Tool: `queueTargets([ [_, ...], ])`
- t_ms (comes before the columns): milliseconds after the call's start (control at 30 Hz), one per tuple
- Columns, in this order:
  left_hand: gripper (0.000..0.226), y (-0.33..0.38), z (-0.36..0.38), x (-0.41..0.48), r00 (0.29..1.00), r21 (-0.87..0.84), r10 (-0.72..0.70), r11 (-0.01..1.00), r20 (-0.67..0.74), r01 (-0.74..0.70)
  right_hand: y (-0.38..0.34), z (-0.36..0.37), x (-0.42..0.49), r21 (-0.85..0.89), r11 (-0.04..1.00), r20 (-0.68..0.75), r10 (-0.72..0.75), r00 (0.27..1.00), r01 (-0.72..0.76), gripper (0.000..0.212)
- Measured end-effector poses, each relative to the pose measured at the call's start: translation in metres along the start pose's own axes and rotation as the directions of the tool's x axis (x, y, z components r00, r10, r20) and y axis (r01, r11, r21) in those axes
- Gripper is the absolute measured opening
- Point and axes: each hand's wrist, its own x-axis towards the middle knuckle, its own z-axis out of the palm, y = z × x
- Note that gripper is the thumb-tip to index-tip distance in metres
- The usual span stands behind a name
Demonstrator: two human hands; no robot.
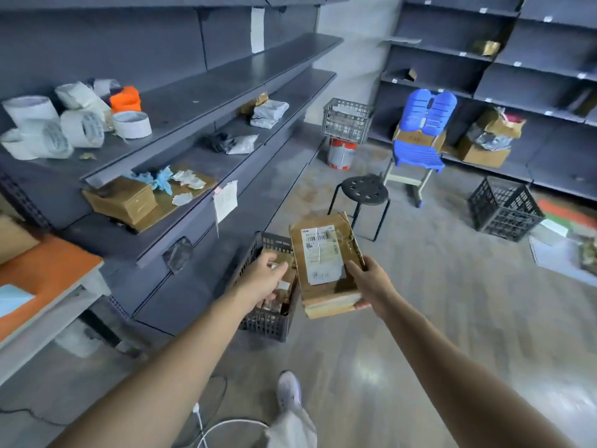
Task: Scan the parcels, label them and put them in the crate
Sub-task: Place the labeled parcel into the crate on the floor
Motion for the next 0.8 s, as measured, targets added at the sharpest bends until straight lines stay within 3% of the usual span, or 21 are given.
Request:
queueTargets([
  [167,0.018,0.003,0.010,0.110,0.994,-0.091,-0.089,0.992,-0.065,0.082,-0.015,0.007,0.123,-0.080,0.996,0.062,0.031,0.998,-0.026,0.037],
  [400,0.009,-0.007,0.003,0.271,0.966,-0.163,-0.222,0.966,-0.131,0.200,-0.058,0.056,0.301,-0.201,0.979,0.242,0.077,0.967,-0.028,0.038],
  [567,0.044,-0.017,-0.001,0.340,0.928,-0.172,-0.322,0.941,-0.191,0.291,-0.076,0.093,0.399,-0.289,0.957,0.360,0.119,0.925,-0.010,0.041],
  [800,0.044,-0.053,0.029,0.432,0.849,-0.256,-0.480,0.869,-0.221,0.424,-0.061,0.158,0.540,-0.396,0.913,0.507,0.126,0.853,0.100,0.039],
])
